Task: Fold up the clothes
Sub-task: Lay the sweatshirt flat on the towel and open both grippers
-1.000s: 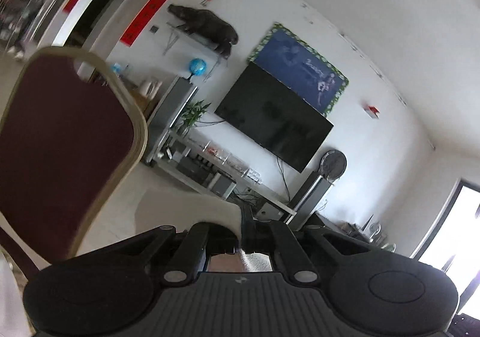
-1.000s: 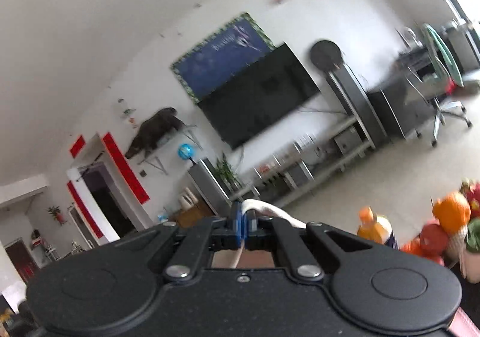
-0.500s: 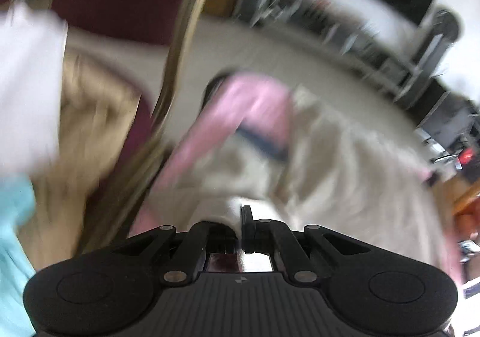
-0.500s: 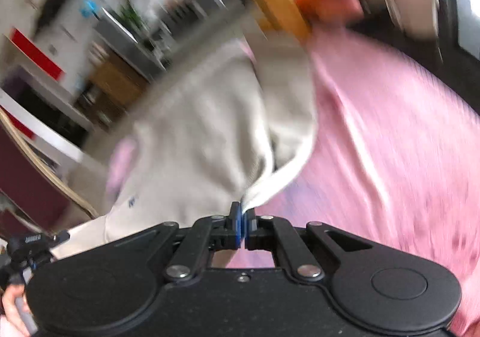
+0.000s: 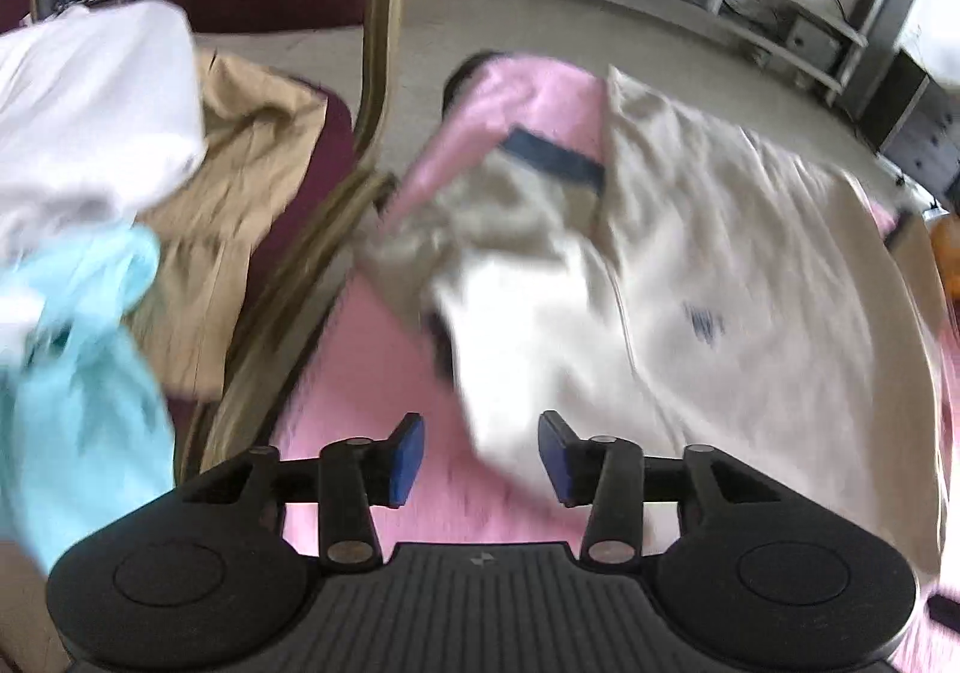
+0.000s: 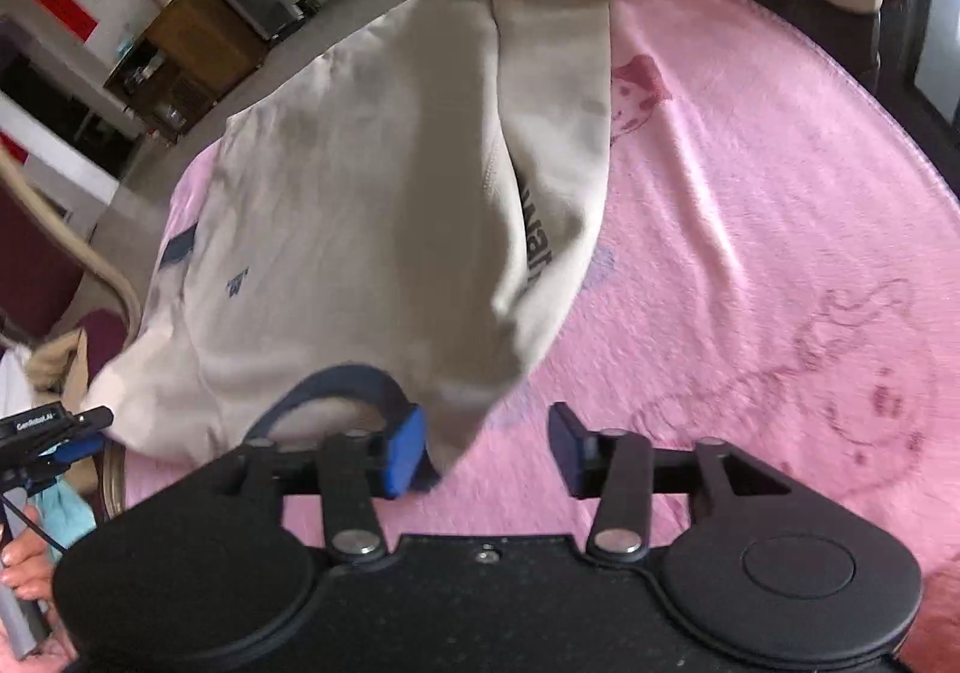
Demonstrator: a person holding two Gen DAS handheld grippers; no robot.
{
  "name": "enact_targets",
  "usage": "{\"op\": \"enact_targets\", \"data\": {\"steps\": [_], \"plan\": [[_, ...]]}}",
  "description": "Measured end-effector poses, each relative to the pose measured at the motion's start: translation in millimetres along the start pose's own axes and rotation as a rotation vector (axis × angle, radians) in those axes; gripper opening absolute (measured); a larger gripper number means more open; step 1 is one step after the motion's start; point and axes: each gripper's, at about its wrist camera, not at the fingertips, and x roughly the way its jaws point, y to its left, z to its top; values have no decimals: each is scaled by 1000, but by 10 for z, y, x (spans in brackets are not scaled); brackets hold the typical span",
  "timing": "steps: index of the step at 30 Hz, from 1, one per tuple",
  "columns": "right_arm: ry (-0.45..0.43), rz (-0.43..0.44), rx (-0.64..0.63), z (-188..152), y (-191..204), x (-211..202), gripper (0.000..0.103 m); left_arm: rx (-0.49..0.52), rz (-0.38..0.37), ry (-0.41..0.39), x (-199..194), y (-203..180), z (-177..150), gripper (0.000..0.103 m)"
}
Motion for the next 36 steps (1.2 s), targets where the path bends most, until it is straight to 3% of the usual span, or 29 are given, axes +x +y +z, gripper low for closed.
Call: {"op": "enact_targets", "data": {"steps": [5, 8, 12, 18, 20, 22, 23, 24, 26, 29, 31, 33, 35, 36], "plan": [[-76, 60, 82, -42, -252, -140, 55, -92, -163, 82, 68, 9, -490, 38], [-79, 72, 99, -35, -314, -77, 38, -56, -259, 106, 37, -159, -656, 39], [-32, 153, 59, -94, -245, 25, 38, 100, -308, 77, -86, -518, -847, 39], [-5, 100, -116, -181, 127, 252, 55, 351, -199, -12, -84, -1063, -1031, 38], [-6, 67, -112, -165, 155, 365, 54, 378, -183, -21, 26, -1130, -1020, 30], [-5, 66, -82, -153, 129, 457, 46, 399, -179, -31, 99, -1143, -1012, 21], [-4, 73, -80, -155, 128, 476, 24, 418, -171, -48, 106, -1146, -1022, 12], [-5, 84, -86, -162, 135, 479, 11, 432, -165, -60, 104, -1144, -1027, 8], [-26, 109, -85, -172, 131, 396, 9, 425, -170, -53, 45, -1113, -1004, 6], [-19, 177, -30, -169, 38, 258, 8, 401, -184, -30, -140, -1019, -973, 6], [5, 202, 3, -168, -33, 206, 8, 401, -180, 37, -61, -1015, -971, 9], [63, 164, 10, -188, -81, 331, 11, 391, -163, 75, 83, -1006, -998, 17], [110, 124, -10, -213, -82, 440, 13, 394, -159, 50, 43, -979, -988, 27], [107, 123, -25, -216, -71, 418, 25, 395, -161, 39, 7, -964, -971, 30]]}}
